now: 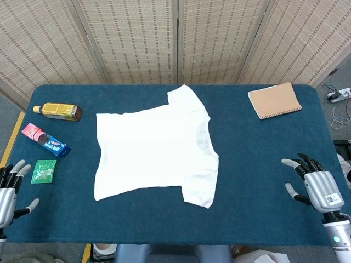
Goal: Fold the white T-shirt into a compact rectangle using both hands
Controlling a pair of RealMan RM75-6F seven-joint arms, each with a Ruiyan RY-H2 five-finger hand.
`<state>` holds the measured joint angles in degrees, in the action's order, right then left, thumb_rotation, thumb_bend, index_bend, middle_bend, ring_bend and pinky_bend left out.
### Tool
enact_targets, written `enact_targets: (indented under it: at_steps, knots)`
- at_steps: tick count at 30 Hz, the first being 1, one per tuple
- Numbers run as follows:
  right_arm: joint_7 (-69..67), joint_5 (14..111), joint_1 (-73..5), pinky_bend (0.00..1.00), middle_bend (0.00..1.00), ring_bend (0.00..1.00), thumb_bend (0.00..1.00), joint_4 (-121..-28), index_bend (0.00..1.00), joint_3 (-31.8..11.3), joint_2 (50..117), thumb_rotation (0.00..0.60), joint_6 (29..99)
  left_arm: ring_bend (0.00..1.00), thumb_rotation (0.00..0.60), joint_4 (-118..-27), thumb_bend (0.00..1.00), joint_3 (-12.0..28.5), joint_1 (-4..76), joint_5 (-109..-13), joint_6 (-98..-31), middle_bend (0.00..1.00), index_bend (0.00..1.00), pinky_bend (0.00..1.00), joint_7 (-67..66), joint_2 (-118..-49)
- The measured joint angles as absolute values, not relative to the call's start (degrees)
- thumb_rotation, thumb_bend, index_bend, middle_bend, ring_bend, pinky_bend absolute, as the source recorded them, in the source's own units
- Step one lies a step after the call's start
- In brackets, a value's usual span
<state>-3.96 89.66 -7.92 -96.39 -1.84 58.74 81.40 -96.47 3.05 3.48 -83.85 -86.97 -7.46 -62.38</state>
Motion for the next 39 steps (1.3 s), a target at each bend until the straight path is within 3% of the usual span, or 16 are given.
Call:
enact_targets:
  at_steps: [13, 18, 23, 32, 35, 39]
  knots:
    - [-3.4, 89.7, -7.9, 0.19, 0.28, 0.12, 0.33, -97.3, 0.25, -2.9, 57.6, 0.6, 82.9, 0.15, 0.6, -94.3, 0.21, 3.0, 4.8, -88.4, -87.4, 0.1, 0.25, 0.01, -2.4, -62.6]
    - [-3.5, 89.8, -8.0, 0.19, 0.28, 0.12, 0.33, -97.9, 0.25, -3.1, 57.0, 0.6, 83.0, 0.27, 0.6, -92.4, 0.21, 2.3, 6.5, -92.0, -86.3, 0.23, 0.32, 0.17, 0.6, -62.1]
    - [-4.1, 90.0, -8.4, 0.19, 0.28, 0.12, 0.33, -98.4, 0.25, -3.4, 56.5, 0.6, 82.7, 0.33, 0.6, -90.3, 0.34, 1.0, 8.7, -94.4, -83.1, 0.29, 0.36, 0.25, 2.9, -62.1]
    - [-3.4, 90.1, -9.2, 0.19, 0.28, 0.12, 0.33, -99.1, 0.25, -3.5, 56.3, 0.6, 81.6, 0.37, 0.6, -84.5, 0.29, 0.1, 11.1, -97.0, -81.0, 0.35, 0.4, 0.37, -2.0, -66.5]
    - [-3.3, 89.8, -9.2, 0.19, 0.28, 0.12, 0.33, -99.0, 0.25, -3.4, 56.4, 0.6, 81.5, 0.36, 0.6, -81.7, 0.27, -0.3, 11.5, -98.2, -81.4, 0.35, 0.39, 0.36, -2.9, -69.2]
    - [-3.3, 89.8, -9.2, 0.19, 0.28, 0.12, 0.33, -99.0, 0.25, -3.2, 56.6, 0.6, 81.3, 0.28, 0.6, -80.0, 0.27, -1.3, 11.9, -98.9, -80.8, 0.29, 0.4, 0.26, -3.9, -72.1]
